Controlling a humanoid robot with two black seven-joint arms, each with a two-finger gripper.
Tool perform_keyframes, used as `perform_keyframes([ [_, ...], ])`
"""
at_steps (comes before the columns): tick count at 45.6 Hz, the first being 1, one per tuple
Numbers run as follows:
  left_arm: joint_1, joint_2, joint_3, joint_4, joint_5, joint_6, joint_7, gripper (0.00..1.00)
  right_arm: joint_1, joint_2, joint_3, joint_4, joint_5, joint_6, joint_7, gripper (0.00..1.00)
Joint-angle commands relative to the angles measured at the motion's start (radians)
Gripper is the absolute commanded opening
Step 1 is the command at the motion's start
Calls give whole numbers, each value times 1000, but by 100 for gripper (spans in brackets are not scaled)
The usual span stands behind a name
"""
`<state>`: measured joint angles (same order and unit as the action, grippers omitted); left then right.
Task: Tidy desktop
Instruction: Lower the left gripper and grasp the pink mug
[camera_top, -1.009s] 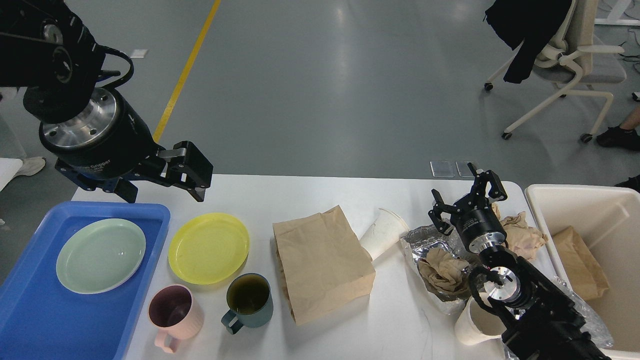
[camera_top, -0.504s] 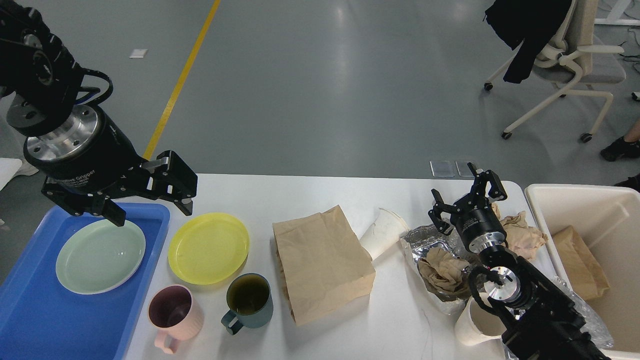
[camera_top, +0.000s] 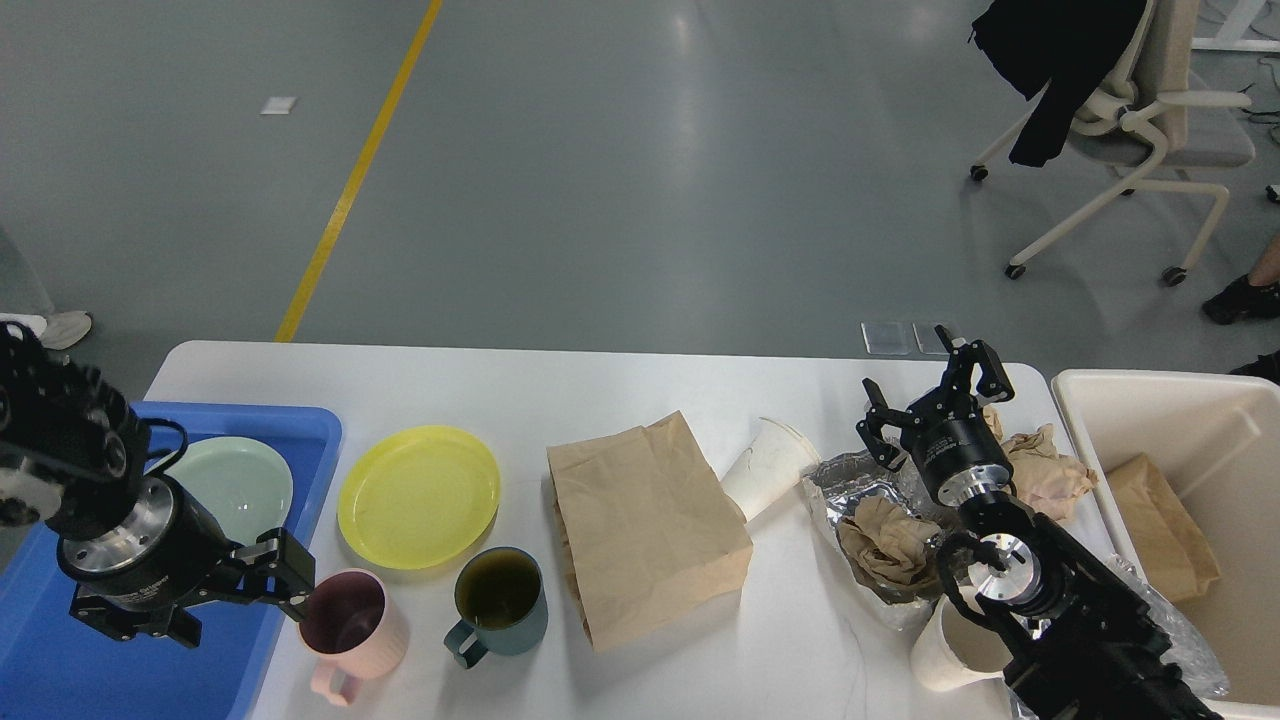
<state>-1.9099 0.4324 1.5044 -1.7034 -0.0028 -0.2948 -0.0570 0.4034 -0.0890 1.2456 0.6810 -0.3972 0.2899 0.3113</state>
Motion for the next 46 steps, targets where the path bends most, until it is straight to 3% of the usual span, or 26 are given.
perform_keyframes([
  [1, 129, 6, -45, 31, 15, 120, -1, 87, 0, 0, 0, 0, 0, 0, 0, 100],
  [32, 388, -34, -204, 283, 17, 198, -9, 85, 0, 0, 0, 2, 0, 0, 0, 100],
  [37, 410, -55, -216, 291, 20, 198, -10, 70, 0, 0, 0, 2, 0, 0, -1, 100],
  [42, 413, -54, -216, 291, 29, 187, -1, 44, 0, 0, 0, 2, 0, 0, 0, 100],
  [46, 413, -55, -214, 291, 29, 187, 0, 37, 0, 0, 0, 2, 0, 0, 0, 100],
])
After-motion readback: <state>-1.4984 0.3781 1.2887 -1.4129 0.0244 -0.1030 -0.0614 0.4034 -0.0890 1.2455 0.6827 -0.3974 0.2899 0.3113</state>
